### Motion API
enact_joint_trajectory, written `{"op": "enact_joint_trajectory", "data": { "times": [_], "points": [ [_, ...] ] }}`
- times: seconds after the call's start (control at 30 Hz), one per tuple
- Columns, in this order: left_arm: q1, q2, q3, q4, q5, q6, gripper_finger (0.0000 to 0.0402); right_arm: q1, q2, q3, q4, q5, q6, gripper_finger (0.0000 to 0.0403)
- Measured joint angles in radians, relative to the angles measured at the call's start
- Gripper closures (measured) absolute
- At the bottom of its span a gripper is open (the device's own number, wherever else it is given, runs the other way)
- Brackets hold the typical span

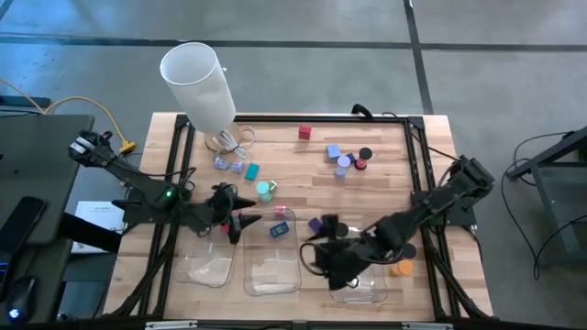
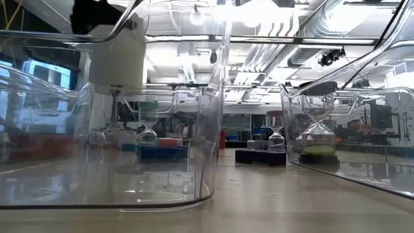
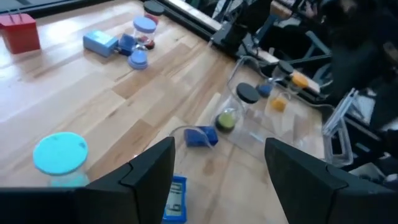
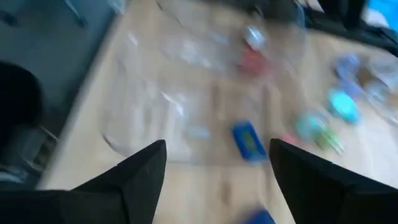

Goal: Pick & Place Office items
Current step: Put the blue hourglass into the right bin

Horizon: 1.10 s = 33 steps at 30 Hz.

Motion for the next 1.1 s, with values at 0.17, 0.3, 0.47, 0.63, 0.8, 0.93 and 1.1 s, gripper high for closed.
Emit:
{"op": "enact_joint_trajectory", "data": {
  "times": [0.17, 0.3, 0.47, 0.63, 0.8, 0.93, 1.1],
  "points": [
    [0.125, 0.0, 0.0, 0.018, 0.129, 0.132, 0.016, 0.012, -0.038, 0.001, -0.117, 0.026, 0.112, 0.0129],
    [0.248, 0.0, 0.024, 0.022, 0.238, 0.293, 0.016, 0.006, -0.039, 0.0, -0.216, 0.047, 0.171, 0.0129],
    [0.418, -0.001, 0.073, -0.079, 0.476, 0.454, 0.016, -0.02, -0.039, 0.0, -0.323, 0.082, 0.22, 0.0129],
    [0.553, -0.002, 0.076, -0.225, 0.545, 0.56, 0.016, -0.061, -0.039, 0.0, -0.34, 0.087, 0.232, 0.0128],
    [0.638, -0.002, 0.076, -0.303, 0.546, 0.627, 0.016, -0.087, -0.039, 0.0, -0.361, 0.085, 0.229, 0.0127],
    [0.658, 0.0, 0.076, -0.297, 0.553, 0.603, 0.016, -0.096, -0.039, 0.0, -0.374, 0.128, 0.229, 0.0127],
    [0.651, 0.002, 0.076, -0.247, 0.599, 0.637, 0.016, -0.095, -0.039, 0.0, -0.401, 0.15, 0.236, 0.0127]
  ]
}}
